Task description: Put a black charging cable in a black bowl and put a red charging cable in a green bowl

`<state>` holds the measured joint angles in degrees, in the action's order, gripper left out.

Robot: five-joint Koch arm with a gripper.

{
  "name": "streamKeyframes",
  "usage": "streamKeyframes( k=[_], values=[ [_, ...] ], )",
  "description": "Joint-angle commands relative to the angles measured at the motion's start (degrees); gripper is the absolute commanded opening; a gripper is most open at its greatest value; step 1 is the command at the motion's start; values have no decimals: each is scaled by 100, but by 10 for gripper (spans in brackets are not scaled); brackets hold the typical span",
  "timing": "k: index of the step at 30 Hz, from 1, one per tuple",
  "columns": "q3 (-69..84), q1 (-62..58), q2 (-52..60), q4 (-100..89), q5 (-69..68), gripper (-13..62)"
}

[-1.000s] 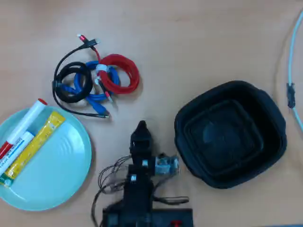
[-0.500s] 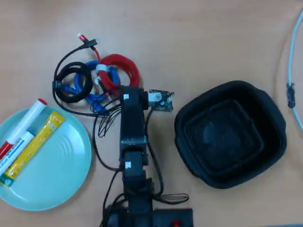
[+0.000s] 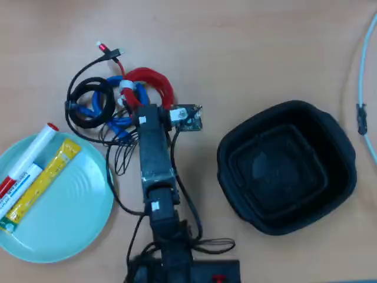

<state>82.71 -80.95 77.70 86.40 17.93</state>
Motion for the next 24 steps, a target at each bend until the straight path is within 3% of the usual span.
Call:
streamKeyframes(
  k=[1, 6, 13, 19, 24],
  values=[
    [-457, 44, 158, 149, 53, 290],
    [-404, 185, 791, 439, -158, 287],
    [-466, 1248, 1969, 510, -97, 287],
    [-1099, 2347, 1854, 466, -158, 287],
    [-2057, 2883, 782, 475, -290, 291]
  ],
)
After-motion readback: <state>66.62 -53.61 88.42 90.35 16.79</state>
